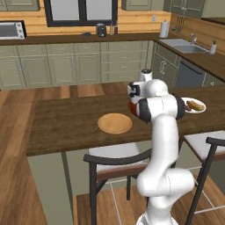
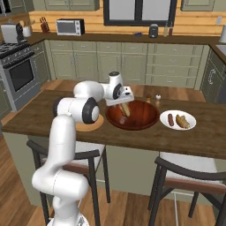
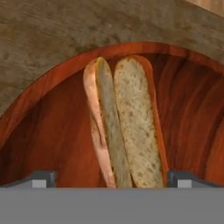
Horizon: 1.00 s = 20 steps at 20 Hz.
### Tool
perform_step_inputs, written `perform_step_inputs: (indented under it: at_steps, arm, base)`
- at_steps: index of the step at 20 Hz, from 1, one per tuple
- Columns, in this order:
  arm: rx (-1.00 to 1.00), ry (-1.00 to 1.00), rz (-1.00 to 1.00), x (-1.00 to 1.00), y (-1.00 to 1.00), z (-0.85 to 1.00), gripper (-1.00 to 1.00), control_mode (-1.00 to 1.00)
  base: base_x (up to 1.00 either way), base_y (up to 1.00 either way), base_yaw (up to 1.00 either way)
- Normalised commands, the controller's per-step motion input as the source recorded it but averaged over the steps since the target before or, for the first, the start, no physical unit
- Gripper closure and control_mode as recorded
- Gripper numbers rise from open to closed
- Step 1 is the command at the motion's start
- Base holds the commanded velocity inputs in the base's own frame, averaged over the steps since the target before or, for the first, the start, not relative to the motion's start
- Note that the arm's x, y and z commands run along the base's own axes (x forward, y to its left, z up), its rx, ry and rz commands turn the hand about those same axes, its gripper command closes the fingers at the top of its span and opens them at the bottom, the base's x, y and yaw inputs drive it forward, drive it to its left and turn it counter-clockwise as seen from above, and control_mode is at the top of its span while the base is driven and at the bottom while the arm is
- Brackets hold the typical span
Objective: Place one bun and one sausage from the bowl on each plate.
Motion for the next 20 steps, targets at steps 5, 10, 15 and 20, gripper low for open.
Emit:
perform_step_inputs:
  at_steps: [5,10,15,20]
  arm:
    - [0.00,0.03,0.03,0.42,-0.02,-0.51,-1.00,-1.00]
    - [0.00,0.04,0.03,0.39,-0.03,-0.52,-1.00,-1.00]
    - [0.02,0.09,0.01,0.07,0.00,-0.43,1.00,-1.00]
    - [0.02,0.02,0.00,-0.33,0.04,-0.07,1.00,-1.00]
  base:
    - [0.00,0.00,0.00]
    - [0.00,0.00,0.00]
    - [0.00,0.00,0.00]
    - [0.00,0.00,0.00]
